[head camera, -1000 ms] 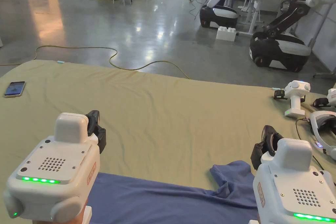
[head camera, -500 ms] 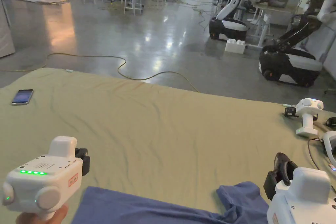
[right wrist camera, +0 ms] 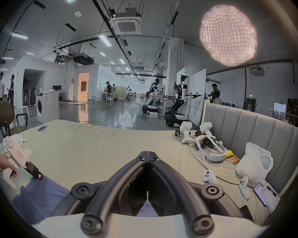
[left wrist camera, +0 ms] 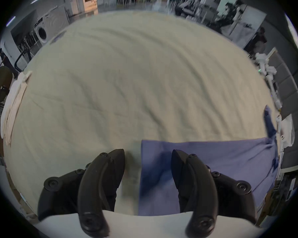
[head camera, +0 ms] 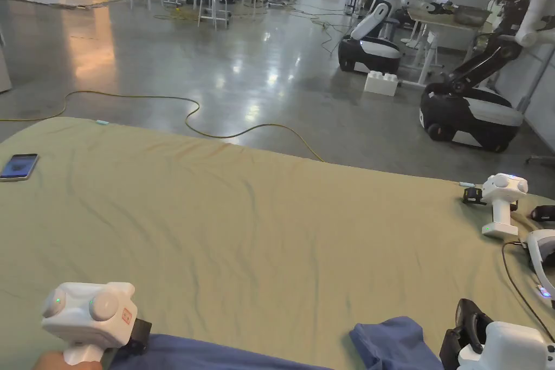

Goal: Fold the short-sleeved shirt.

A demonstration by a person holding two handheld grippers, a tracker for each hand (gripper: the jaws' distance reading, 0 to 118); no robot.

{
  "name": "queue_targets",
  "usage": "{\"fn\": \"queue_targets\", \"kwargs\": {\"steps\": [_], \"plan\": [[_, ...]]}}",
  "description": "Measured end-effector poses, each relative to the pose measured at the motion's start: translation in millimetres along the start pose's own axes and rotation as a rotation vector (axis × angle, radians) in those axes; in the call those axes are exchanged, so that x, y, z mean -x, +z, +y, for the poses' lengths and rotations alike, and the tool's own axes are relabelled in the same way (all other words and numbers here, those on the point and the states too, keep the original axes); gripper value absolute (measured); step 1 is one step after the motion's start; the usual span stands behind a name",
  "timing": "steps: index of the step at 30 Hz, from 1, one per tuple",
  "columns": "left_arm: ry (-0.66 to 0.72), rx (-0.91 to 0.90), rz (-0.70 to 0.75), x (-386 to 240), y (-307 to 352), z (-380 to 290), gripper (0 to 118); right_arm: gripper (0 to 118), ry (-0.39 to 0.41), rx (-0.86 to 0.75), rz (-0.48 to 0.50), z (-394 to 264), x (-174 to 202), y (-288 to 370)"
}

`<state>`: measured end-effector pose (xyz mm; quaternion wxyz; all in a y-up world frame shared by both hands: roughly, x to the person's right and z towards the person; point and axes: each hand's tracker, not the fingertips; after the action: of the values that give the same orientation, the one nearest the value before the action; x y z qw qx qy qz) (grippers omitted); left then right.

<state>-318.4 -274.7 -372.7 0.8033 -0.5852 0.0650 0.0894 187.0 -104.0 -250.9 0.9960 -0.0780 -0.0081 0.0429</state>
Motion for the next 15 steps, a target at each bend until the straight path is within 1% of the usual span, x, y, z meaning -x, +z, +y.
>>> {"fn": "queue_targets", "kwargs": {"steps": [1, 2, 4, 5, 6, 8, 12, 14, 15], "plan": [[-0.018, -0.043, 0.004, -4.2, 4.6, -3.8, 58, 0, 0.006, 0.007, -0.004, -1.7, -1.2, 0.1], [-0.025, -0.084, 0.033, -7.8, 8.0, -5.5, 49, 0, 0.014, 0.014, -0.007, -2.9, -1.7, 0.2], [-0.079, -0.091, 0.059, -19.0, 5.9, -2.6, 20, 0, 0.020, 0.026, -0.015, -7.3, -5.7, -0.4], [-0.093, -0.095, 0.053, -21.6, 11.3, -6.7, 8, 0, 0.019, 0.031, -0.018, -8.9, -7.6, -1.1], [-0.113, -0.102, 0.045, -25.8, 11.9, -7.3, 5, 0, 0.015, 0.039, -0.022, -10.3, -9.2, -2.8], [-0.127, -0.109, 0.054, -29.5, 13.0, -10.5, 5, 0, 0.008, 0.045, -0.030, -11.4, -13.5, -5.2], [-0.090, -0.212, 0.016, -22.8, 31.2, -24.5, 4, 0, -0.008, 0.053, -0.035, -7.2, -24.8, -16.2], [-0.066, -0.259, -0.030, -19.6, 43.8, -34.2, 4, 0, -0.009, 0.094, -0.035, -5.1, -31.2, -30.0], [-0.071, -0.300, -0.024, -18.5, 52.0, -40.0, 4, 0, -0.009, 0.145, -0.028, -5.8, -35.7, -40.1]]}}
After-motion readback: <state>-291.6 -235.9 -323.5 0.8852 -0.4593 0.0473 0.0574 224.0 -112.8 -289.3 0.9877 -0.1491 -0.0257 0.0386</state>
